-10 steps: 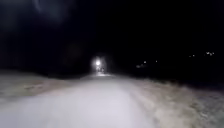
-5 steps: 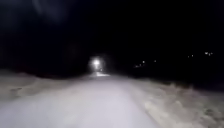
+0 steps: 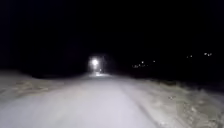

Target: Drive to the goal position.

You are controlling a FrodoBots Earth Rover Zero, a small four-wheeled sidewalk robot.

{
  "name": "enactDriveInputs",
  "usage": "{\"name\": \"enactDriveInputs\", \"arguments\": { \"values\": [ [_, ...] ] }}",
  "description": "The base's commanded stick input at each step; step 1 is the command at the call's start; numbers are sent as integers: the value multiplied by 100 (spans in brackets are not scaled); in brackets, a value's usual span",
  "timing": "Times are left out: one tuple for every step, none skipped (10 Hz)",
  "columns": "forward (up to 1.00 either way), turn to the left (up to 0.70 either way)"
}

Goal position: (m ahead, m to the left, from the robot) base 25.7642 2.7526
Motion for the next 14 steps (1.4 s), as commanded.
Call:
{"name": "enactDriveInputs", "arguments": {
  "values": [
    [100,0],
    [100,0],
    [100,0],
    [100,0],
    [100,9],
    [100,26],
    [100,40],
    [100,35],
    [100,17],
    [100,0],
    [100,0],
    [100,0],
    [100,0],
    [100,0]
  ]
}}
